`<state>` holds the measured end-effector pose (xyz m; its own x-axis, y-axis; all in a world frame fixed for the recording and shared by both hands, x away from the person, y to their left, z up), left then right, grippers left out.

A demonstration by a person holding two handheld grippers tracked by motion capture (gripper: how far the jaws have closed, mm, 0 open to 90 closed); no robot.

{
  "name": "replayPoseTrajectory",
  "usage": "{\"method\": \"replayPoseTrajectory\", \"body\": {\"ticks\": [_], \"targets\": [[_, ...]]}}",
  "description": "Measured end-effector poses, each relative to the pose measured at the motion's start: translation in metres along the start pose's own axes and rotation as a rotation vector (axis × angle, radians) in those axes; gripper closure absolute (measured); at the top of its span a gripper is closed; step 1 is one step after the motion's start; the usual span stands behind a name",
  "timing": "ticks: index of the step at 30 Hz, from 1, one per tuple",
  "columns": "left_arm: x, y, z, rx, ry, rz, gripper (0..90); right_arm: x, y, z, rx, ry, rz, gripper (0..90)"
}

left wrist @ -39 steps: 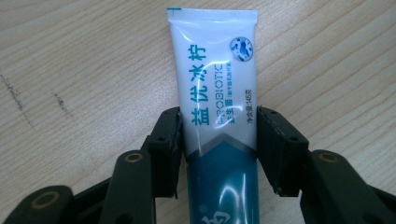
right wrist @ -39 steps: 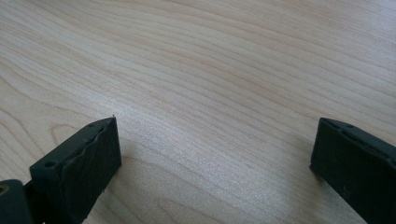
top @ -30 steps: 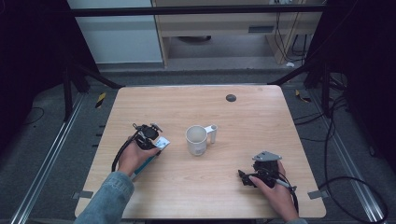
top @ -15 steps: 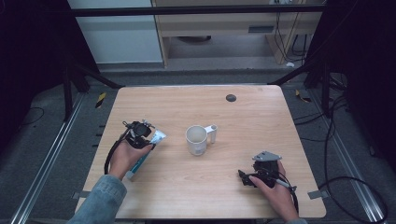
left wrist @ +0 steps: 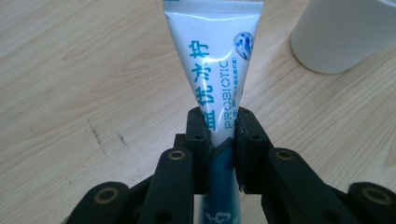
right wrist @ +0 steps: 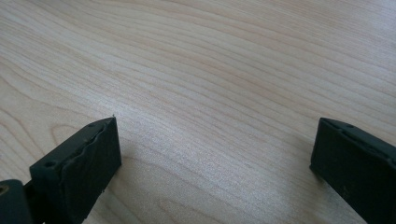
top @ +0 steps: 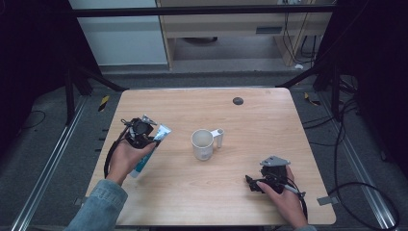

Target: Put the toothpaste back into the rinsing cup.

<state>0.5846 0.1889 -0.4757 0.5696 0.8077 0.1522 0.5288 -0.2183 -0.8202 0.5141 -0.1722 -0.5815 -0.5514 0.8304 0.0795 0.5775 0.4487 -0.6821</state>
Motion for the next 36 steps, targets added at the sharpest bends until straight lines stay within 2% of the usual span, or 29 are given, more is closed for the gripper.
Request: {"method": "replayPoseTrajectory", "body": {"ticks": [5, 8, 12, 15, 17, 27, 36], "targets": [[-0.003, -0.005, -0.007, -0.029, 0.000, 0.002, 77.4, 0.000, 0.000, 0.000, 0.000, 0.000, 0.000, 1.8], [-0.009, -0.010, -0.015, -0.056, 0.001, 0.003, 77.4, 0.000, 0.000, 0.000, 0.000, 0.000, 0.000, 1.7], [-0.015, -0.016, -0.025, -0.102, -0.002, -0.018, 77.5, 0.000, 0.000, 0.000, 0.000, 0.000, 0.001, 1.8], [-0.020, -0.019, -0.031, -0.130, -0.012, -0.014, 77.5, 0.000, 0.000, 0.000, 0.000, 0.000, 0.001, 1.7], [-0.022, -0.020, -0.033, -0.136, -0.009, -0.015, 77.5, 0.000, 0.000, 0.000, 0.000, 0.000, 0.001, 1.8], [-0.048, -0.028, -0.062, -0.229, 0.003, -0.006, 77.5, 0.000, 0.000, 0.000, 0.000, 0.000, 0.001, 1.8], [-0.058, -0.043, -0.089, -0.299, 0.000, -0.016, 77.6, 0.000, 0.000, 0.000, 0.001, 0.000, 0.001, 1.8]]}}
Point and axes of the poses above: each handheld gripper's, and its own axes: y roughly forward along the jaws, z roughly out of its underside, x roughly to its left, the point moved 10 cm from there along y, roughly forward along the jaws, and after that the axes turned 7 degrees about -z, right-handed, at the moved point
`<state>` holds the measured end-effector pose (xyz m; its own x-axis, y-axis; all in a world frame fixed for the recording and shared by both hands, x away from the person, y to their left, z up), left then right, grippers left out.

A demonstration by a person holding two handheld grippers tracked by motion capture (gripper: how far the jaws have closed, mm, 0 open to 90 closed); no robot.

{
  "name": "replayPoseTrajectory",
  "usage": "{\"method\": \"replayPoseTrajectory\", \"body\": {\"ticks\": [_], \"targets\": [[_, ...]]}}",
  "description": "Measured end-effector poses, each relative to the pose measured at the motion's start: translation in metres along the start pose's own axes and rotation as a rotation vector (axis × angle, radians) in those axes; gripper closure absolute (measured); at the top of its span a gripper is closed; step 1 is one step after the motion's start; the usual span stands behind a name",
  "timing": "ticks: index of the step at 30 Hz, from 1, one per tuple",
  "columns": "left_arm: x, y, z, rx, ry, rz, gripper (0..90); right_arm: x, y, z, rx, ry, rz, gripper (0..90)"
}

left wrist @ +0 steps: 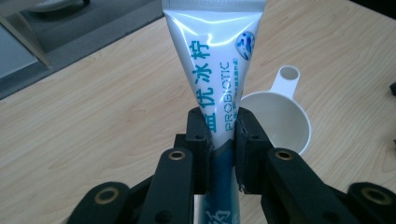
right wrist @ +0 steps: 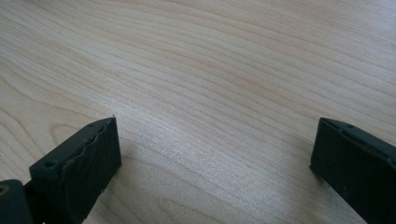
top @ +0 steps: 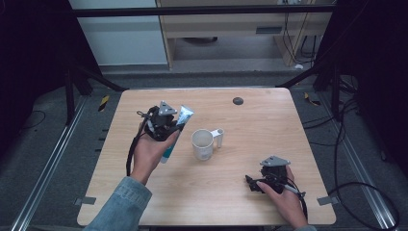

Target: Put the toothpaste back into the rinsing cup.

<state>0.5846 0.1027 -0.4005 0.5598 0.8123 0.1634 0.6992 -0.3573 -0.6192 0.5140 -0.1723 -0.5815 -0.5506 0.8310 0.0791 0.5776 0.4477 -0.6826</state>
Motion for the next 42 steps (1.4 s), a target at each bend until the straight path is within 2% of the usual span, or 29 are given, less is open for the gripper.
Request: {"method": "replayPoseTrajectory", "body": {"ticks": [4, 11, 14, 15, 20, 29, 35, 38, 42], "targets": [[-0.005, -0.001, -0.013, -0.021, -0.001, 0.000, 77.6, -0.001, 0.000, 0.000, -0.001, -0.010, 0.002, 1.8], [-0.013, -0.005, -0.032, -0.054, 0.021, 0.002, 77.6, -0.001, 0.000, 0.000, -0.001, -0.010, 0.001, 1.7], [-0.015, -0.003, -0.037, -0.056, 0.021, 0.005, 77.6, -0.001, 0.000, 0.000, 0.000, -0.010, 0.002, 1.7], [-0.019, -0.002, -0.043, -0.066, 0.009, 0.025, 77.5, -0.001, 0.000, 0.000, 0.000, -0.010, 0.002, 1.7], [-0.022, 0.003, -0.057, -0.075, 0.010, 0.014, 77.5, -0.001, 0.000, 0.000, 0.000, -0.008, 0.003, 1.7], [-0.029, 0.008, -0.062, -0.085, 0.007, 0.021, 77.5, -0.001, 0.000, 0.000, 0.000, -0.009, 0.001, 1.7], [-0.034, 0.010, -0.068, -0.114, -0.009, 0.024, 77.5, -0.001, 0.000, 0.000, 0.000, -0.009, 0.003, 1.7], [-0.036, 0.009, -0.070, -0.138, -0.012, 0.009, 77.5, -0.001, 0.000, 0.000, 0.000, -0.009, 0.003, 1.7], [-0.038, 0.009, -0.073, -0.163, -0.003, -0.031, 77.5, -0.001, 0.000, 0.000, 0.000, -0.008, 0.002, 1.7]]}}
Point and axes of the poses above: each handheld gripper's, and its own axes: y roughly forward along the jaws, z roughly out of its underside, x roughly to its left, the point moved 10 cm from there along y, roughly forward along the jaws, and after that the axes turned 7 degrees about -z, right-handed, at the moved point
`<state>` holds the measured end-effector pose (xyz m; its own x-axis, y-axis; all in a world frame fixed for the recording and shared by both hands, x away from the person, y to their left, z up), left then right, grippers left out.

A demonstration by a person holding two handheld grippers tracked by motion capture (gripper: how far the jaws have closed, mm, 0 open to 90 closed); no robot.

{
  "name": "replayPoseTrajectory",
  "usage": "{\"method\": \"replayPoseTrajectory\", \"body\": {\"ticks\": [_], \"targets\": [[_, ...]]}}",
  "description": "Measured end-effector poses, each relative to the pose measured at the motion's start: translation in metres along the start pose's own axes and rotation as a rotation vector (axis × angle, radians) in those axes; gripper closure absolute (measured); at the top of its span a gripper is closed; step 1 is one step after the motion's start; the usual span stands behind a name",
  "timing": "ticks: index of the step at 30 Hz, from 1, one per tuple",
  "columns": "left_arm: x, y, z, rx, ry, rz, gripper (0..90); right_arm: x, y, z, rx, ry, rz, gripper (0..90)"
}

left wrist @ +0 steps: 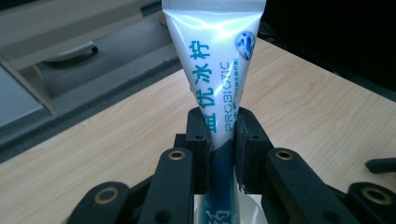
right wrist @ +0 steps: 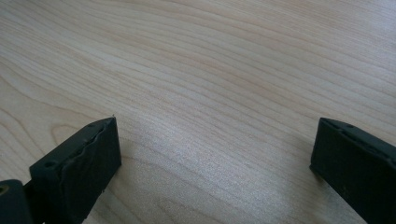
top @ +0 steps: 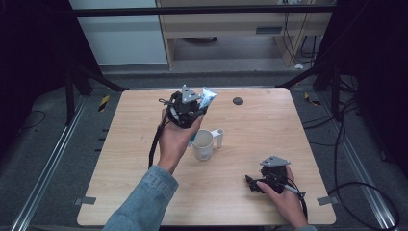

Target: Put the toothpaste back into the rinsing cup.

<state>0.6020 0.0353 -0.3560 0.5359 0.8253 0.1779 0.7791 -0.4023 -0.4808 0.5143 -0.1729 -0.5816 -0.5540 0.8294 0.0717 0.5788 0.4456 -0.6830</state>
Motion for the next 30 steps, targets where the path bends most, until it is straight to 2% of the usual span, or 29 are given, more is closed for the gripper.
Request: {"method": "replayPoseTrajectory", "body": {"ticks": [1, 2, 7, 9, 15, 16, 23, 24, 27, 30], "targets": [[0.000, 0.000, 0.000, 0.000, 0.000, 0.000, 77.5, 0.000, 0.000, 0.000, 0.000, 0.000, 0.000, 1.7], [-0.002, 0.000, -0.003, -0.021, -0.017, 0.005, 77.5, 0.000, 0.000, 0.000, 0.000, 0.000, 0.000, 1.7], [-0.003, 0.000, -0.007, -0.055, -0.016, -0.002, 77.5, 0.001, 0.000, 0.000, 0.001, 0.008, -0.002, 1.7], [-0.003, 0.002, -0.009, -0.093, -0.035, -0.006, 77.5, 0.001, 0.000, 0.000, 0.000, 0.008, -0.002, 1.7], [-0.005, 0.002, -0.010, -0.146, -0.033, -0.008, 77.5, 0.001, 0.000, 0.000, 0.001, 0.007, -0.002, 1.7], [-0.005, 0.002, -0.012, -0.169, -0.038, -0.010, 77.5, 0.001, 0.000, 0.000, 0.000, 0.007, -0.002, 1.7], [-0.011, 0.004, -0.014, -0.199, -0.027, -0.007, 77.5, 0.001, 0.000, 0.000, 0.001, 0.007, -0.003, 1.7], [-0.013, 0.004, -0.016, -0.220, -0.025, -0.006, 77.5, 0.001, 0.000, 0.000, 0.001, 0.008, -0.003, 1.7], [-0.015, 0.004, -0.018, -0.242, -0.020, -0.002, 77.5, 0.001, 0.000, 0.000, 0.001, 0.008, -0.003, 1.7], [-0.016, 0.006, -0.016, -0.228, -0.025, -0.007, 77.4, 0.001, 0.000, 0.000, 0.001, 0.006, -0.002, 1.7]]}}
Point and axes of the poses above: each handheld gripper's, and its own axes: y roughly forward along the jaws, z roughly out of its underside, x roughly to its left, the point moved 10 cm from there along y, roughly forward along the jaws, and after that the axes turned 7 degrees about -z, right-handed, at the moved point
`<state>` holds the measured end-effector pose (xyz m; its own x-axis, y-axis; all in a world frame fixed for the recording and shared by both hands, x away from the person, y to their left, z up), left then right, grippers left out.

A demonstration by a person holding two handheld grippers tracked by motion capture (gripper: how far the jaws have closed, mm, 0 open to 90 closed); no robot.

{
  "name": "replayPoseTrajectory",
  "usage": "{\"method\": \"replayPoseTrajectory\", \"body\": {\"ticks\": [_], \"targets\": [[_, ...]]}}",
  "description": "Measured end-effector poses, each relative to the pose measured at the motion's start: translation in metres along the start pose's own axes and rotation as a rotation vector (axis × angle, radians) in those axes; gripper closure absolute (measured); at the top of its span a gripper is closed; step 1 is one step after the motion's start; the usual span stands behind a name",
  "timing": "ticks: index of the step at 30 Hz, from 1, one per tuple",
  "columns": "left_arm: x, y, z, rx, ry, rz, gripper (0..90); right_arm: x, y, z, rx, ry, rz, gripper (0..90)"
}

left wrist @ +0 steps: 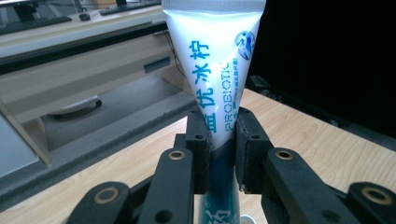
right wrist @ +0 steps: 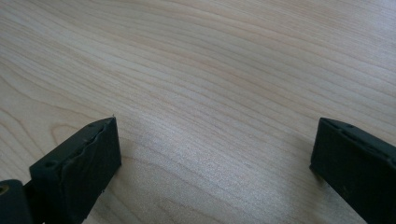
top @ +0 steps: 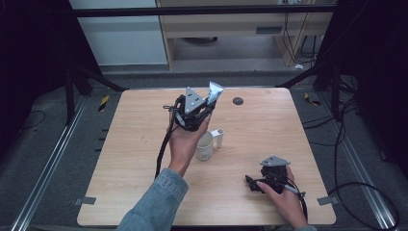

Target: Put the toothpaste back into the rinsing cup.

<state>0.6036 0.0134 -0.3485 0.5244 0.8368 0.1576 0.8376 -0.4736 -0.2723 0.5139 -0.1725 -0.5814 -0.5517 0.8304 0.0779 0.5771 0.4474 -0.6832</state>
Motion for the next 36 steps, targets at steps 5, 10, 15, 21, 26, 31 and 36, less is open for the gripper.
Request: {"method": "replayPoseTrajectory", "body": {"ticks": [5, 10, 15, 21, 26, 31, 36], "targets": [[0.001, 0.001, 0.001, -0.014, -0.019, 0.006, 77.5, 0.000, 0.000, 0.000, 0.000, 0.000, 0.000, 1.7], [0.001, 0.000, 0.002, -0.039, -0.013, 0.008, 77.5, 0.000, 0.000, 0.000, 0.000, 0.000, 0.000, 1.7], [-0.001, 0.000, 0.005, -0.049, -0.010, 0.011, 77.5, 0.000, 0.000, 0.000, 0.000, -0.001, 0.000, 1.7], [-0.001, -0.002, 0.008, -0.070, -0.025, 0.007, 77.4, 0.000, 0.000, 0.000, 0.000, -0.001, 0.000, 1.7], [-0.004, -0.002, 0.014, -0.081, -0.026, 0.018, 77.4, 0.000, 0.000, 0.000, 0.000, 0.000, 0.000, 1.7], [-0.004, -0.003, 0.021, -0.086, -0.030, 0.017, 77.4, 0.000, 0.000, 0.000, 0.000, -0.001, 0.000, 1.7], [-0.005, 0.001, 0.033, -0.071, -0.039, 0.020, 77.4, 0.000, 0.000, 0.000, 0.001, -0.004, -0.002, 1.7]]}}
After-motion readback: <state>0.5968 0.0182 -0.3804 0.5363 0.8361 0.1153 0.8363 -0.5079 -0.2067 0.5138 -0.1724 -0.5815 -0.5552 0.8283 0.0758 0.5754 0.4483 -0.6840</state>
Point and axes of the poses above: each handheld gripper's, and its own axes: y roughly forward along the jaws, z roughly out of its underside, x roughly to its left, the point moved 10 cm from there along y, roughly forward along the jaws, and after that the axes turned 7 degrees about -z, right-handed, at the moved point
